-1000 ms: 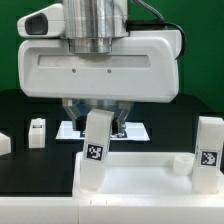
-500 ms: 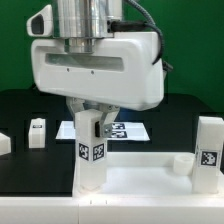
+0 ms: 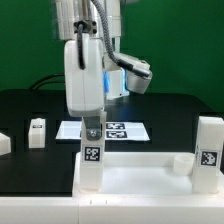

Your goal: Assemble desk

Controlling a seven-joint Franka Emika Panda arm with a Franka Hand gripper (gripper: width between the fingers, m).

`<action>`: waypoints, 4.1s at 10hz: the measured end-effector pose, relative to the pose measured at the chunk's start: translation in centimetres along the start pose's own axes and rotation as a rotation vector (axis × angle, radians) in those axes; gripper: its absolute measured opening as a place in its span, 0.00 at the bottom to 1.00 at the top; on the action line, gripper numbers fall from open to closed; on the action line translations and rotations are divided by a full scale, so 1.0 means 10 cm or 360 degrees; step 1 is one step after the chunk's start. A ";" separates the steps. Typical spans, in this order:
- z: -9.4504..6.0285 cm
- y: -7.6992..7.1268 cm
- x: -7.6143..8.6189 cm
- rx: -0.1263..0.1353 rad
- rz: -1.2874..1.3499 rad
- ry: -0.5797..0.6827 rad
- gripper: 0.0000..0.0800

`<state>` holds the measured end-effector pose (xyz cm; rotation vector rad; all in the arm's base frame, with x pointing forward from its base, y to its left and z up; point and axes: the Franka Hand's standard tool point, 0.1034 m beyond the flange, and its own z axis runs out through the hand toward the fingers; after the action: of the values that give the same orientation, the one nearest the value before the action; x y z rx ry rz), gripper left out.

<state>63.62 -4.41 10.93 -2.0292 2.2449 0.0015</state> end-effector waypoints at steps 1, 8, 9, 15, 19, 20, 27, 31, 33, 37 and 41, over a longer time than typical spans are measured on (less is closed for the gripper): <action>0.00 0.00 0.00 -0.0001 -0.0004 0.0000 0.47; 0.01 0.05 -0.02 -0.0029 -0.1140 -0.0020 0.81; 0.01 0.05 -0.01 -0.0029 -0.1270 -0.0021 0.81; -0.01 0.04 0.03 -0.0048 -0.1993 0.0030 0.50; 0.00 0.04 0.04 -0.0043 -0.1501 0.0039 0.36; 0.00 0.04 0.04 -0.0043 -0.1218 0.0045 0.36; 0.03 0.00 -0.01 -0.0003 0.0122 0.0052 0.36; 0.05 0.03 0.02 -0.0018 -0.0998 0.0042 0.78; 0.04 0.03 0.03 -0.0023 -0.1204 0.0046 0.81; 0.01 0.02 0.02 -0.0091 -0.2240 0.0088 0.81; 0.01 0.02 0.04 -0.0090 -0.2140 0.0089 0.48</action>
Offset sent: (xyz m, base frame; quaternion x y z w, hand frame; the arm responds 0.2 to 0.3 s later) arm -0.0046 0.0180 0.0068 -0.0307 -0.0577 -0.3397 0.9383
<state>63.38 -4.77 10.73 -3.0803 0.5111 -0.1052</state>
